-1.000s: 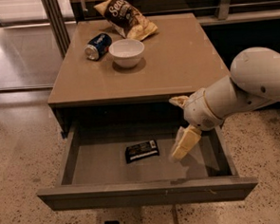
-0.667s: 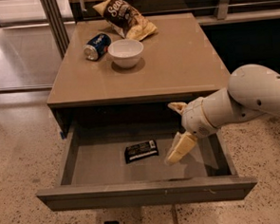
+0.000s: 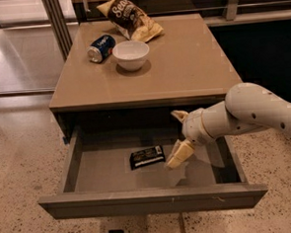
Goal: Pick rxbar chocolate from top drawer and place on counter
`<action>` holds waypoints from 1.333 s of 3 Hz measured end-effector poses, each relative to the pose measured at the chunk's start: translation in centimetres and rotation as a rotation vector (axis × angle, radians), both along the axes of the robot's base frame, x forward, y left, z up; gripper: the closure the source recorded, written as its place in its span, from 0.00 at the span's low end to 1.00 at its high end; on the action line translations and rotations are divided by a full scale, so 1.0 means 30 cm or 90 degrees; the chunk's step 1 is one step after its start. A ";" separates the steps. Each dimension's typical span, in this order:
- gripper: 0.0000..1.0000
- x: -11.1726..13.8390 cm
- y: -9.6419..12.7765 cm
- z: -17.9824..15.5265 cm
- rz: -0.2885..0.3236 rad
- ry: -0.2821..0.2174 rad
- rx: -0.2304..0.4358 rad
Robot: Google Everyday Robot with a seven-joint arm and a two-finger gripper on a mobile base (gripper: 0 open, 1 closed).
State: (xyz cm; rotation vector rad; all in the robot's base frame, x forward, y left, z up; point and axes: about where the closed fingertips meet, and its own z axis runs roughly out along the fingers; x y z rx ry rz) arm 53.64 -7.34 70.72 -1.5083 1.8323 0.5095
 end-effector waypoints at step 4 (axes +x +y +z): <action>0.00 0.072 0.162 -0.177 0.011 -0.015 0.061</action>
Offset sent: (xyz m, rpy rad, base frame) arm 0.0220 0.0266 -0.0482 0.0724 -0.0134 -0.0529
